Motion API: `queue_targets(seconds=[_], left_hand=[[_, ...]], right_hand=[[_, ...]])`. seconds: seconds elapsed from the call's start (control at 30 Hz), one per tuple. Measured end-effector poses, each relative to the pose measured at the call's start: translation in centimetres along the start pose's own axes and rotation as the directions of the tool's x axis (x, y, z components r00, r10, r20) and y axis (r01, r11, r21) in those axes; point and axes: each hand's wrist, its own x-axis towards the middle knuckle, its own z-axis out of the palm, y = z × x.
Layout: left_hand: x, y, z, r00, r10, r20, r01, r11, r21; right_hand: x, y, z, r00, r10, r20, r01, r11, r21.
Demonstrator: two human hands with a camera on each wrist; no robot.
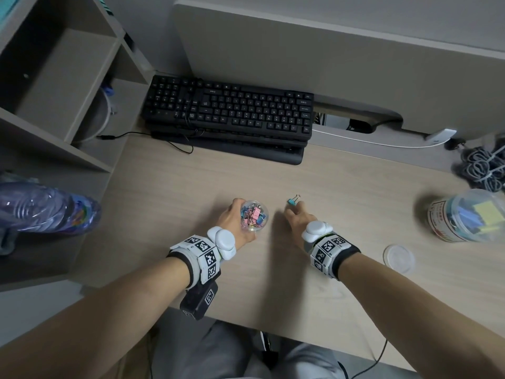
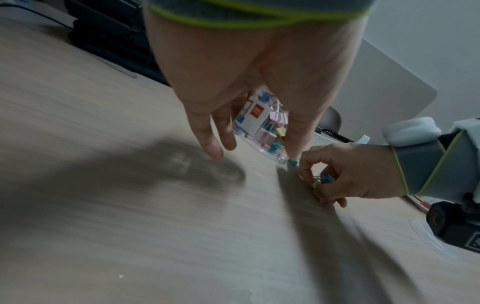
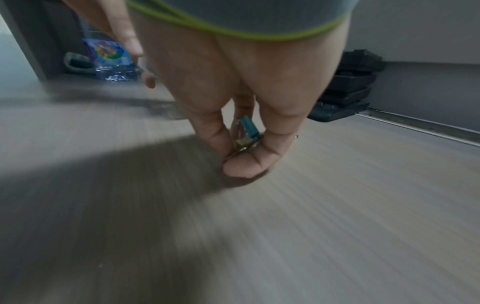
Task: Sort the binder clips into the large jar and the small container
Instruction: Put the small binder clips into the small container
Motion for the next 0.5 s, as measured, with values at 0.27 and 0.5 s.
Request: queue_targets(seconds=[0.27, 0.5], left_hand=[[0.2, 0.4, 0.8, 1.0, 0.006, 0.017, -0.006, 1.0, 0.003], [0.4, 1.7, 1.7, 0.999, 0.023, 0.04, -0.024, 0.999, 0.035]], right_hand=[[-0.8, 2.2, -1.9, 0.983, 0.172, 0.062, -0.179, 0.975, 0.135], [-2.1, 2.4, -3.8, 0.975, 0.159, -0.158, -0.013, 0.743, 0.67]])
